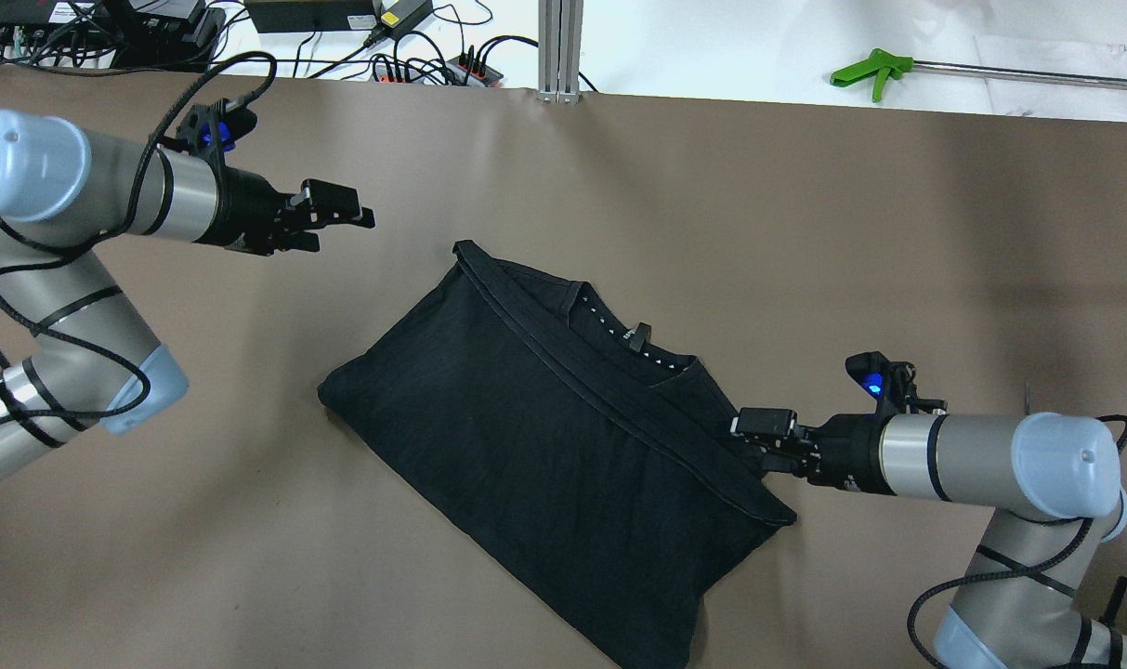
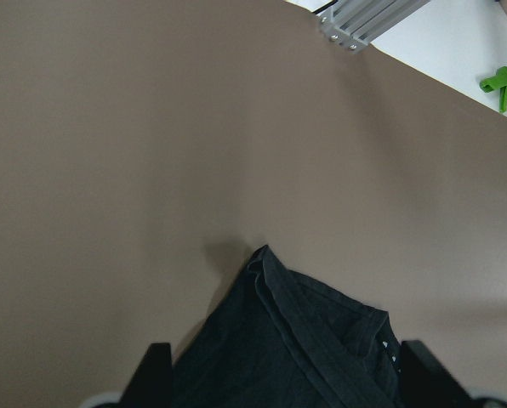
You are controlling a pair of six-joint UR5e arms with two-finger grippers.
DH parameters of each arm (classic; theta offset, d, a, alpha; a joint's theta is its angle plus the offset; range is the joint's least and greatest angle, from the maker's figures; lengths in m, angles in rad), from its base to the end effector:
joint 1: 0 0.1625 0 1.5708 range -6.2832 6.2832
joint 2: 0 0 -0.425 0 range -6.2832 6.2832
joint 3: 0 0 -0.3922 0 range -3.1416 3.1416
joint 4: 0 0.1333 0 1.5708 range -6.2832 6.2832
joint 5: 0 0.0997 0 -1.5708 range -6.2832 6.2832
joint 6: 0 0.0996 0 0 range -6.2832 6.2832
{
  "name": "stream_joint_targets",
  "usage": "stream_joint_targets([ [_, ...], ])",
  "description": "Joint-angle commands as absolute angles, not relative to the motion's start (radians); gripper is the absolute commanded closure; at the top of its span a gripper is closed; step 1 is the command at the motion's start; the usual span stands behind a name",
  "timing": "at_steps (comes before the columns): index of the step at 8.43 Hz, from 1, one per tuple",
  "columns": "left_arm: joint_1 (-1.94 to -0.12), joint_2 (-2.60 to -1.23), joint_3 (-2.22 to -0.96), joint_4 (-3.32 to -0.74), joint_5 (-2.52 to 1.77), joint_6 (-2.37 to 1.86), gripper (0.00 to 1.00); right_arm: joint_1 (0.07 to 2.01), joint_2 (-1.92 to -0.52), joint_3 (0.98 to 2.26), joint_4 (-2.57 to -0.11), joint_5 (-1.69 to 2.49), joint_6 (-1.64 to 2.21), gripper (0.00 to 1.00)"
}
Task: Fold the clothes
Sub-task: 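Move the left gripper to the shirt corner nearest it while the right gripper releases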
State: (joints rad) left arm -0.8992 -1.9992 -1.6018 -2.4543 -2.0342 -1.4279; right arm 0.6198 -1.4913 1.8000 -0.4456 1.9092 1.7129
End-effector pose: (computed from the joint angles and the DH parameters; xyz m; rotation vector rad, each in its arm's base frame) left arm 0.3271 -0.5542 0.2982 0.3166 1.3377 -0.3233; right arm -0.3602 -0.3802 0.3811 0.0658 -1.4514 0.3820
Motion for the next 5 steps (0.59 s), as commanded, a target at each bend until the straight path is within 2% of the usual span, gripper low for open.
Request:
stream_joint_targets([
  [1,-0.711,-1.806,-1.617,-2.624,-1.804,-1.46,0.06,0.693,-1.462,1.79,-0.514,1.924,1.712,0.06],
  [2,-0.642,-1.783,-1.612,-2.626,-1.736,-1.457,0.06,0.701,-1.462,1.79,-0.529,1.924,1.686,0.06],
  [5,-0.615,-1.735,-1.649,-2.628,-1.729,-1.46,0.06,0.703,-1.462,1.793,-0.543,1.924,1.66,0.06],
])
